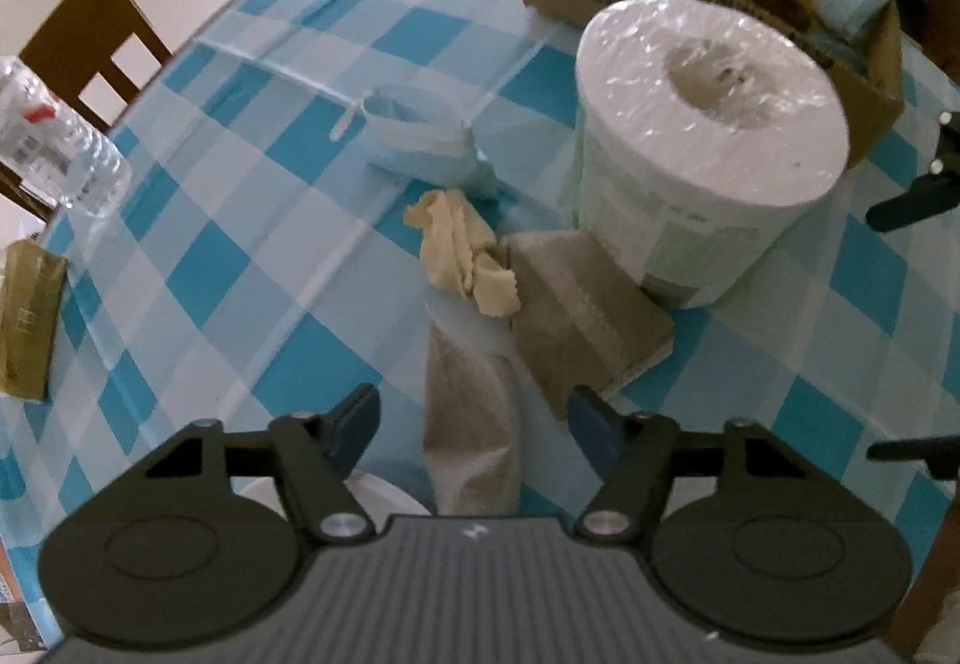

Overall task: Organize soft objects
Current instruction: 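Lower the left gripper onto the brown fabric pouch and close on it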

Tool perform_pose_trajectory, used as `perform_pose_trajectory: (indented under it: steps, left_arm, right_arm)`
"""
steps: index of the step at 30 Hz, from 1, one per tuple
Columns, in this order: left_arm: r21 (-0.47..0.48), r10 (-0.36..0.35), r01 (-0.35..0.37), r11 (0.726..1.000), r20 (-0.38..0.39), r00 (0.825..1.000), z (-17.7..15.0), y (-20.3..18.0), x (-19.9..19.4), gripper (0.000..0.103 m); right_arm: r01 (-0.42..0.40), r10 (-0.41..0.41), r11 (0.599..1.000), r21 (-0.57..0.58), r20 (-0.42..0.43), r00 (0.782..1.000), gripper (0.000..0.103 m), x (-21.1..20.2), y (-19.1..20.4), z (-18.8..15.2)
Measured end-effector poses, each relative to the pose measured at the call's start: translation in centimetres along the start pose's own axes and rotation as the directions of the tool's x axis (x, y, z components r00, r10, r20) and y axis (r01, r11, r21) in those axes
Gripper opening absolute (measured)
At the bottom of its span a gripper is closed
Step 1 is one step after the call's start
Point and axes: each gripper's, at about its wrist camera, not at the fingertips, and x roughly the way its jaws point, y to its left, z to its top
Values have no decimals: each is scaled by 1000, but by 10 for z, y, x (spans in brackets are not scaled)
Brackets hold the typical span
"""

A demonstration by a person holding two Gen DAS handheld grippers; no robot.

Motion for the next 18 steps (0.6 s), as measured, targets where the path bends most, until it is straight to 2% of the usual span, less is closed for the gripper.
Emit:
perform_pose_trajectory:
  steps: [8,9,11,14,18]
  left_arm:
    - [-14,-28,27,1000,-30,999,1,4,9,53]
    - [-11,-30,30,1000,-30,999,1,3,10,50]
    - [-9,-29,28,1000,-35,999,1,4,13,35]
    - [-23,-37,36,999,-32,999,1,6,15,29]
    - [-29,-42,41,999,-22,999,0,6,16,28]
  right_arm:
    - [7,-7,1000,24,10,1000,103,-9,-12,4]
    - [7,-8,1000,25,15,1000,103,-12,-14,7]
    - [14,-15,1000,28,21,1000,103,-16,-17,12]
    - [16,-17,999,32,36,999,103,-23,-22,20]
    - [13,-14,999,48,35,999,103,-30,-30,30]
